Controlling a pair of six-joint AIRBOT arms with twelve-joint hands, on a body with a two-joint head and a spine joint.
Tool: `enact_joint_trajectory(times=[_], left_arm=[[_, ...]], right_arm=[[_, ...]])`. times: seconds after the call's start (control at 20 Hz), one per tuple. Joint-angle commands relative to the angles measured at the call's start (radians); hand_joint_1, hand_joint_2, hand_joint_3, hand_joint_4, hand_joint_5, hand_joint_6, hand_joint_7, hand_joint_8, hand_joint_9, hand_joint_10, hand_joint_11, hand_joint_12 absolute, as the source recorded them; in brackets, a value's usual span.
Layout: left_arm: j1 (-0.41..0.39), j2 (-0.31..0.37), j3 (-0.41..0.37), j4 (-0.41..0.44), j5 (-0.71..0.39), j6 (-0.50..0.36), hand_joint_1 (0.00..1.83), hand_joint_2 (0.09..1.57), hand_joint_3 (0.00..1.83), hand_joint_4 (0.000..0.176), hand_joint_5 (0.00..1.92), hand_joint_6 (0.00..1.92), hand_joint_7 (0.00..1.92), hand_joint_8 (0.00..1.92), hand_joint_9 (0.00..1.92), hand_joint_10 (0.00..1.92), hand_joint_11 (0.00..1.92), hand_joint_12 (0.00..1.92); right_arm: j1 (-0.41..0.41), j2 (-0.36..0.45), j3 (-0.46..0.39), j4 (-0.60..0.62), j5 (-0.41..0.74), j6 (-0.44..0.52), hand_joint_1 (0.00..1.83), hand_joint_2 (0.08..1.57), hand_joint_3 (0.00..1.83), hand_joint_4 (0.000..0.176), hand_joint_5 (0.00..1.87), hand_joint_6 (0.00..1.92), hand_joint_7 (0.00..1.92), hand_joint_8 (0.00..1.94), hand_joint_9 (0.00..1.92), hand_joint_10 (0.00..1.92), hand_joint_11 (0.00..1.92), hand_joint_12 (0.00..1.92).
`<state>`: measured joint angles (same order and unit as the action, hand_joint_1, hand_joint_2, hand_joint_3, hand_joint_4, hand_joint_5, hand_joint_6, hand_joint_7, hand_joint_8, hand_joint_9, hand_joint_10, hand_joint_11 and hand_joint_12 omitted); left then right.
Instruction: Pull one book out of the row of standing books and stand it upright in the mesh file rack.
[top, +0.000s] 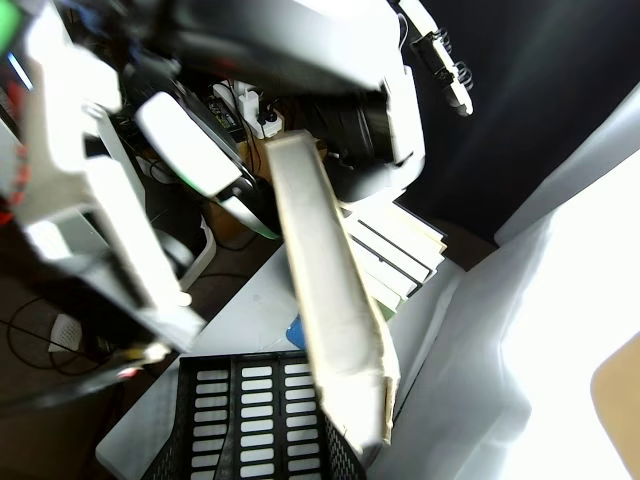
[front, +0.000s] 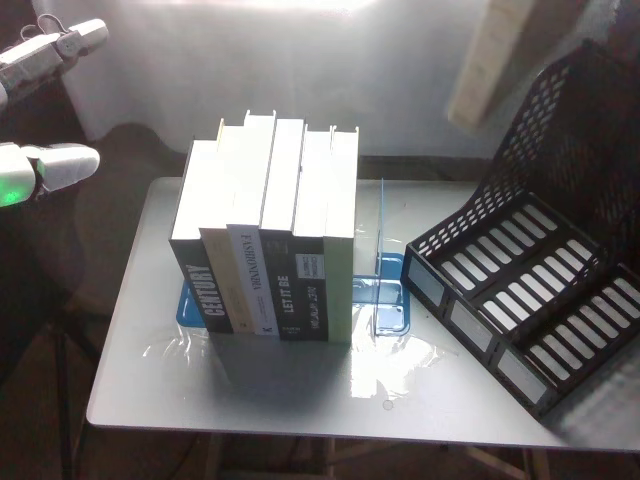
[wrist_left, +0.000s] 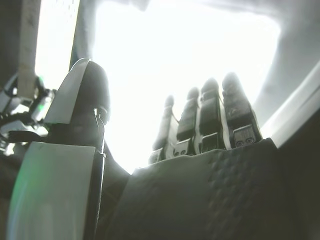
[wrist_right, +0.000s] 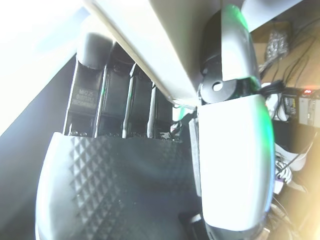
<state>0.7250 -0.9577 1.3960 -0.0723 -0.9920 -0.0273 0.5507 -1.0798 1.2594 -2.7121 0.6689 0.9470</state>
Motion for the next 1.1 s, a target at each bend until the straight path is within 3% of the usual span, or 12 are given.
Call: enact_joint_trajectory(times=[0.0,0.05,0.25,0.35,0.45,0.6,0.65,0.8,0.85,0.95,1.0,1.05], left_arm=[[-0.010,0.007,0.009,-0.036,-0.111,-0.006,0.97,1.27,0.00,0.074,0.05,0.00,0.00,0.00,0.00,0.00,0.00,0.00],[-0.010,0.005,0.010,-0.036,-0.109,-0.006,0.95,1.27,0.00,0.074,0.05,0.00,0.00,0.00,0.00,0.00,0.00,0.00],[-0.010,0.003,0.011,-0.036,-0.106,-0.006,0.94,1.27,0.00,0.084,0.03,0.00,0.00,0.00,0.00,0.00,0.00,0.00],[-0.010,0.003,0.010,-0.036,-0.107,-0.006,0.99,1.26,0.00,0.057,0.07,0.01,0.00,0.00,0.00,0.00,0.00,0.00],[-0.010,0.003,0.010,-0.036,-0.105,-0.006,0.97,1.27,0.00,0.060,0.06,0.01,0.00,0.00,0.00,0.00,0.00,0.00],[-0.007,0.004,0.009,-0.036,-0.106,-0.006,0.98,1.27,0.00,0.047,0.08,0.01,0.00,0.00,0.00,0.00,0.00,0.00],[-0.008,0.003,0.008,-0.036,-0.105,-0.006,1.00,1.26,0.00,0.032,0.08,0.01,0.00,0.00,0.00,0.00,0.00,0.00],[-0.010,0.003,0.006,-0.033,-0.102,-0.006,1.02,1.24,0.00,0.028,0.07,0.01,0.00,0.00,0.00,0.00,0.00,0.00],[-0.009,0.004,0.005,-0.033,-0.103,-0.006,1.05,1.22,0.00,0.015,0.09,0.01,0.00,0.00,0.00,0.00,0.00,0.00],[-0.008,0.004,0.003,-0.033,-0.105,-0.006,1.10,1.21,0.00,0.000,0.13,0.02,0.00,0.00,0.00,0.00,0.00,0.00],[-0.007,0.004,0.002,-0.033,-0.107,-0.006,1.08,1.22,0.00,0.000,0.12,0.01,0.00,0.00,0.00,0.00,0.00,0.00],[-0.001,0.006,-0.001,-0.040,-0.113,-0.006,1.08,1.23,0.00,0.000,0.11,0.01,0.00,0.00,0.00,0.00,0.00,0.00]], right_arm=[[0.023,0.019,-0.005,-0.009,-0.091,0.001,1.36,1.20,0.00,0.000,0.71,1.19,0.84,1.24,0.82,1.53,0.79,1.85],[0.026,0.034,-0.007,-0.026,-0.091,0.016,1.36,1.18,0.00,0.000,0.76,1.22,0.88,1.14,0.84,1.44,0.67,1.79],[0.026,0.066,-0.007,-0.081,-0.091,0.054,1.37,1.17,0.00,0.000,0.79,1.16,0.89,1.11,0.86,1.44,0.73,1.79],[0.023,0.084,-0.006,-0.099,-0.091,0.072,1.36,1.17,0.00,0.000,0.80,1.20,0.88,1.11,0.85,1.41,0.71,1.73],[0.000,0.101,-0.006,-0.113,-0.098,0.096,1.37,1.15,0.00,0.000,0.83,1.06,0.92,1.10,0.91,1.41,0.80,1.76],[-0.039,0.103,0.007,-0.135,-0.113,0.119,1.37,1.16,0.00,0.000,0.79,1.12,0.90,1.12,0.87,1.42,0.79,1.74],[-0.058,0.100,0.020,-0.137,-0.118,0.129,1.38,1.13,0.00,0.000,0.88,0.95,0.97,1.00,0.98,1.35,0.92,1.73],[-0.112,0.082,0.047,-0.139,-0.128,0.144,1.25,1.17,0.00,0.000,0.83,0.99,0.94,1.36,1.08,1.58,1.02,1.85],[-0.144,0.072,0.056,-0.139,-0.137,0.146,1.32,1.22,0.01,0.000,0.73,1.08,0.79,1.44,0.77,1.63,0.80,1.90],[-0.194,0.055,0.070,-0.139,-0.156,0.148,1.35,1.19,0.00,0.000,0.77,1.25,0.84,1.17,0.81,1.43,0.65,1.70],[-0.217,0.045,0.077,-0.139,-0.170,0.149,1.36,1.18,0.00,0.000,0.79,1.18,0.85,1.18,0.81,1.47,0.66,1.74],[-0.242,0.033,0.085,-0.139,-0.189,0.151,1.36,1.19,0.00,0.000,0.85,0.90,0.84,1.30,0.80,1.60,0.76,1.87]])
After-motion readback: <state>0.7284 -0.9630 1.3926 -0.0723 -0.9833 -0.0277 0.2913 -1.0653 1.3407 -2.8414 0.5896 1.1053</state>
